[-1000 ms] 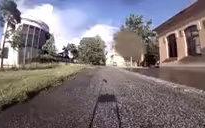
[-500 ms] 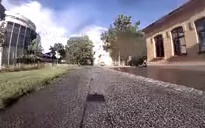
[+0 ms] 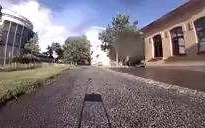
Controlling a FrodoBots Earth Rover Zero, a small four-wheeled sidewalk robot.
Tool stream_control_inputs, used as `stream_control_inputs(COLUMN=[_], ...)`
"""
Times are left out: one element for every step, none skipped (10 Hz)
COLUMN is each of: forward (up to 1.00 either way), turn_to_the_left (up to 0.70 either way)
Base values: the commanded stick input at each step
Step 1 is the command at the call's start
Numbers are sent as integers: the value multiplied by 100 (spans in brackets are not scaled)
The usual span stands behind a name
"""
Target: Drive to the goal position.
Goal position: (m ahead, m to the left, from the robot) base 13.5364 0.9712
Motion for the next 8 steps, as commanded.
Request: stream_control_inputs(forward=[50,50,50,50,50,50,50,50], turn_to_the_left=[0,0,0,0,0,0,0,0])
